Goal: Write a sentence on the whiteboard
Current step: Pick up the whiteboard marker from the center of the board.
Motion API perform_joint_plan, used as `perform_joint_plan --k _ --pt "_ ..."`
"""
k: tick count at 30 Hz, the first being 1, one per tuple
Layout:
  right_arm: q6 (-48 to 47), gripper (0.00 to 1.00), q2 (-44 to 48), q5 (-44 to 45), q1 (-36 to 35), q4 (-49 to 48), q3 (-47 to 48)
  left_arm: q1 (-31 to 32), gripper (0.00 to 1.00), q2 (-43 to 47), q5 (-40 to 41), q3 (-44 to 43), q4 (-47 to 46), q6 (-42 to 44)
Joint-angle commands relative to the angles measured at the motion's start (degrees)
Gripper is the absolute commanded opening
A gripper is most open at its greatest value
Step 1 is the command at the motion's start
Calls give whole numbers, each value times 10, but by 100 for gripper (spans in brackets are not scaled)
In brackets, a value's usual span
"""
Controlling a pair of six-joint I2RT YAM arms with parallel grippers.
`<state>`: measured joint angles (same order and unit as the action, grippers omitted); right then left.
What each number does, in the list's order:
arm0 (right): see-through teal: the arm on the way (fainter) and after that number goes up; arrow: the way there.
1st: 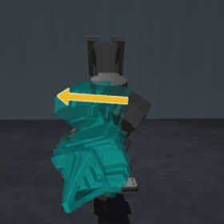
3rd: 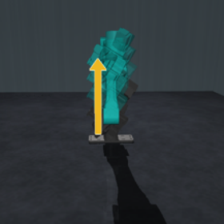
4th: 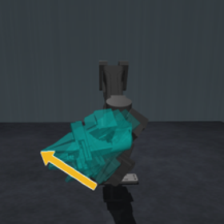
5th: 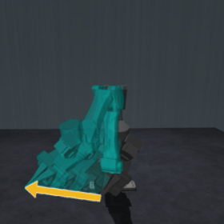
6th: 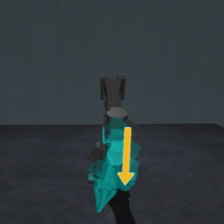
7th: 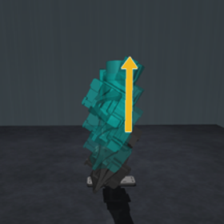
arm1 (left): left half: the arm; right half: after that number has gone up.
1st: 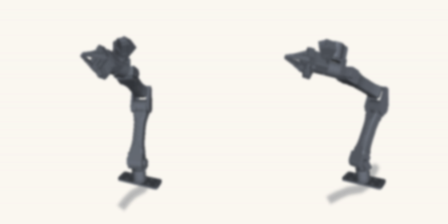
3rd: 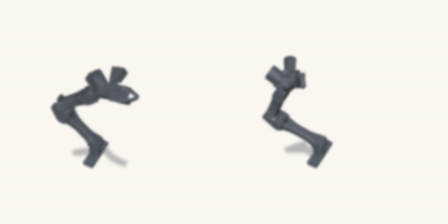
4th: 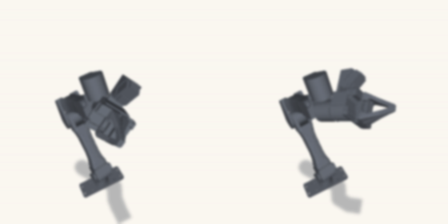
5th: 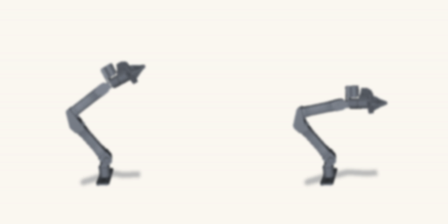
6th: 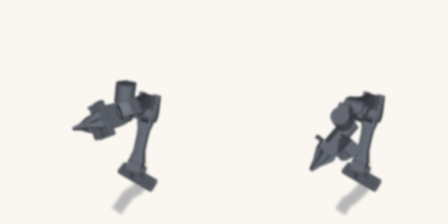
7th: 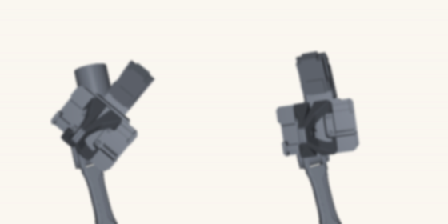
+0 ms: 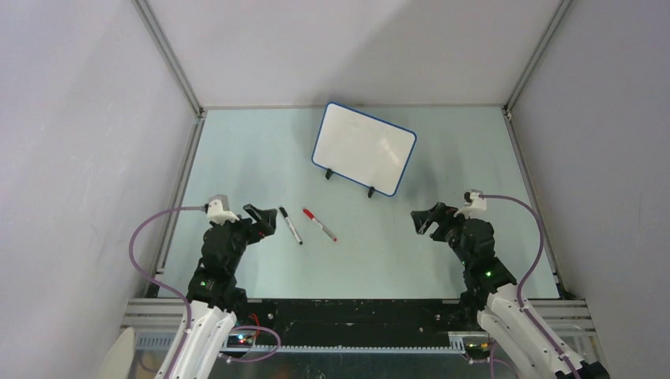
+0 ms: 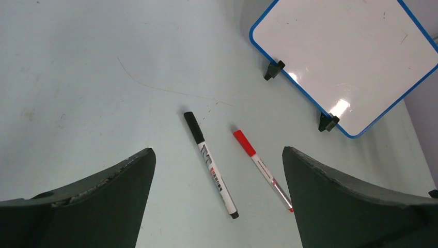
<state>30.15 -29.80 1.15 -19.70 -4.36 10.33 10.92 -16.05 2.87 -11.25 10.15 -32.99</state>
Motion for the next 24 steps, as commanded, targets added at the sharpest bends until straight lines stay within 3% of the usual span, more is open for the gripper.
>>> perform_joint_plan --k 1,8,14,24 --pt "-6 89 4 5 -4 -8 26 3 99 3 11 -1 -4 3" --pt "-30 86 -5 8 -44 -13 41 3 99 -5 5 -4 -4 5" --pt "-98 87 -33 142 -215 -28 65 3 100 -6 3 -3 -9 5" --pt "-165 80 -279 233 -412 -73 176 3 99 -14 -1 -3 -14 6"
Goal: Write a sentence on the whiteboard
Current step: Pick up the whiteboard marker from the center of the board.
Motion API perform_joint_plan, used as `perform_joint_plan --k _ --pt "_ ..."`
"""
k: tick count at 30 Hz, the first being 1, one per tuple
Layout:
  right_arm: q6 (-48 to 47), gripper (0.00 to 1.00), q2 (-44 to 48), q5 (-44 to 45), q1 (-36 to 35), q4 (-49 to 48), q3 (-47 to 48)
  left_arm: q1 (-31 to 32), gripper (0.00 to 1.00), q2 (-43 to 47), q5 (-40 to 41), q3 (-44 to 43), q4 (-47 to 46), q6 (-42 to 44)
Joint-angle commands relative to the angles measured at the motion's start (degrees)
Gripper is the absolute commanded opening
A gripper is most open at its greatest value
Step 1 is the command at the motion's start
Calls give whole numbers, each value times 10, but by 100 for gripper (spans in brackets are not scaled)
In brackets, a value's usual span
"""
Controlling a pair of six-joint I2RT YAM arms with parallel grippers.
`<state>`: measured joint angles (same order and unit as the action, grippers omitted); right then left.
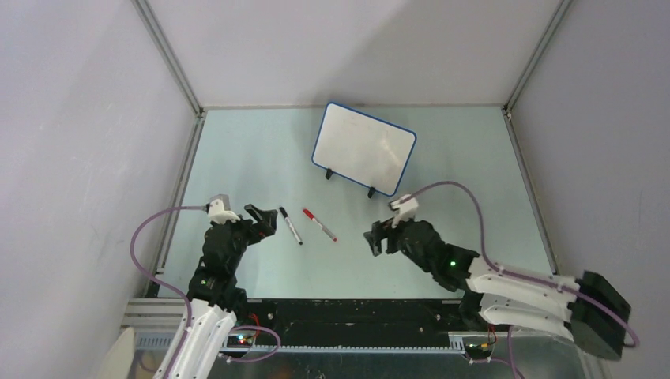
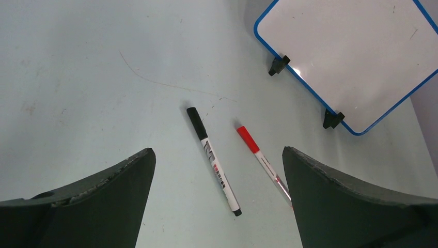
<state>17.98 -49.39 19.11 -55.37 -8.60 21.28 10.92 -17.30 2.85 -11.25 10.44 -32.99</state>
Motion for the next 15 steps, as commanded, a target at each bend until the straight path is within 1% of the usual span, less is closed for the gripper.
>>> perform_joint_plan --k 1,2,3,5,10,15 --pt "-36 79 -102 43 -63 -22 95 3 99 -1 0 -4 -17 6" --pt "-32 77 -135 34 -65 -15 109 3 99 -1 -1 -3 -18 6" --pt "-25 73 -150 18 -68 -7 133 3 99 -1 -1 -3 -18 6" --pt "-18 70 -188 6 -73 -9 157 3 99 0 -2 -4 -18 6" --pt "-21 68 -291 5 -82 -12 220 3 100 3 -1 -4 -15 7" --pt "-39 64 -395 9 -99 39 307 3 99 0 -3 -3 -16 7"
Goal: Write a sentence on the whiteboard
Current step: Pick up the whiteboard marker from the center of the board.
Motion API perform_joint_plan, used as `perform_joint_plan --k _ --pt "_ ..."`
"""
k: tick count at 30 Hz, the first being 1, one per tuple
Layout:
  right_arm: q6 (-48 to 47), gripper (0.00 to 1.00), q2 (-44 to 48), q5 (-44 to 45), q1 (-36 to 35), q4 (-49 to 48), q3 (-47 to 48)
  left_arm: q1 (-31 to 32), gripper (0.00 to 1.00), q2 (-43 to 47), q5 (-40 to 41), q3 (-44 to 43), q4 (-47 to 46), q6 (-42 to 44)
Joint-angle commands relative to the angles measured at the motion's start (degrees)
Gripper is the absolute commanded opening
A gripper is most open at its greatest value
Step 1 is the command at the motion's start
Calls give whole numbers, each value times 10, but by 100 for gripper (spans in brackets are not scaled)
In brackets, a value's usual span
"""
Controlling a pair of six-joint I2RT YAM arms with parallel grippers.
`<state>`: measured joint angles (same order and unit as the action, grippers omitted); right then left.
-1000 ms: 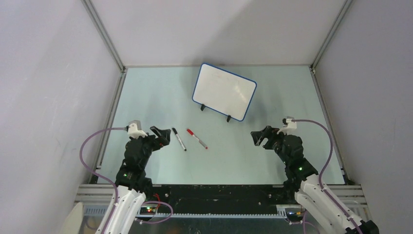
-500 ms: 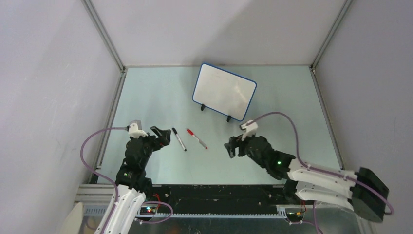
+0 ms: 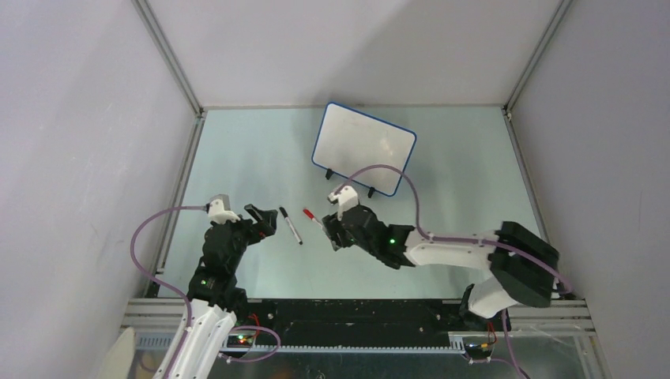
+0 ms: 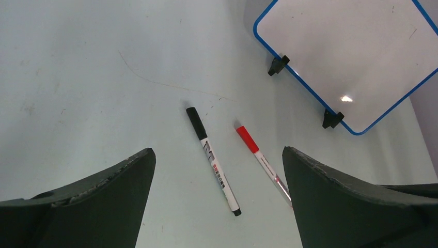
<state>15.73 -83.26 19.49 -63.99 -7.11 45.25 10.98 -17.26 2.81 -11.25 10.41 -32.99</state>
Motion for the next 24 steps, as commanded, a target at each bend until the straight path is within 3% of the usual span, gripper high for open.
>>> perform_joint_plan --k 1,8,13,24 --pt "-16 64 -67 7 -15 37 89 2 99 -1 -2 -4 -16 7" --pt "-9 61 -144 -10 -21 60 158 2 98 -2 17 -8 -4 2" --pt "18 54 -196 4 -41 68 212 2 97 25 138 -18 60 -42" --pt "57 50 -294 19 -50 133 330 3 99 82 266 -18 125 -109"
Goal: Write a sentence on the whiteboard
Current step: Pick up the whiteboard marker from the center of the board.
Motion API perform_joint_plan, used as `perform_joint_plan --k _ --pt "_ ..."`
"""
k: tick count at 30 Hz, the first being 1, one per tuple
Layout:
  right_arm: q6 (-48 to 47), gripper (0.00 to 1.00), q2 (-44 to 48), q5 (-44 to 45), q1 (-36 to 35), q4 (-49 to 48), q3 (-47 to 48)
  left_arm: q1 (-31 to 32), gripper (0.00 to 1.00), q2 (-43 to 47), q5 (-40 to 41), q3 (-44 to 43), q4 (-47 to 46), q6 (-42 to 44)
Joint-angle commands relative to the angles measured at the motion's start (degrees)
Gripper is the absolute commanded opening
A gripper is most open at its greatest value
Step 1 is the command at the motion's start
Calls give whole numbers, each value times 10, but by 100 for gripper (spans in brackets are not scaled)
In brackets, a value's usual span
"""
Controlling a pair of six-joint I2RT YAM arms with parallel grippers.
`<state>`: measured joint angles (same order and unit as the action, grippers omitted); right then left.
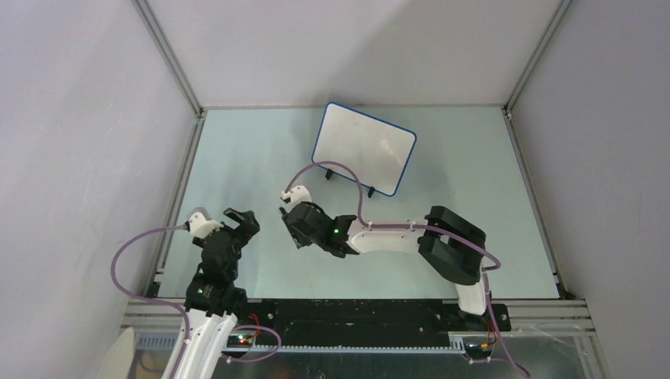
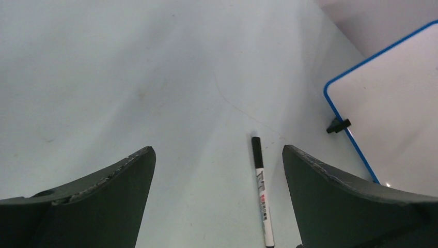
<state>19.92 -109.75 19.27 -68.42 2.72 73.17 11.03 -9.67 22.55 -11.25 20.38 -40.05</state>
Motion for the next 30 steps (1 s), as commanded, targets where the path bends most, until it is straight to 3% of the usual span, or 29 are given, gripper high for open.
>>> perform_joint_plan --k 1,15,22,24,25,30 --pt "15 50 -34 22 -6 38 61 2 99 5 72 -18 28 -40" --pt "19 45 -112 23 -13 110 135 1 99 -8 65 -20 23 -40" --pt "29 27 -155 33 -14 155 170 1 99 -13 51 -20 15 -33" --pt "31 14 -154 36 -14 157 167 2 99 -17 40 -20 10 -29" --pt "31 2 -147 36 -14 158 165 2 99 -19 36 -20 6 -27" --pt "30 0 -66 21 -14 115 111 2 99 -26 -24 -13 -29 -8"
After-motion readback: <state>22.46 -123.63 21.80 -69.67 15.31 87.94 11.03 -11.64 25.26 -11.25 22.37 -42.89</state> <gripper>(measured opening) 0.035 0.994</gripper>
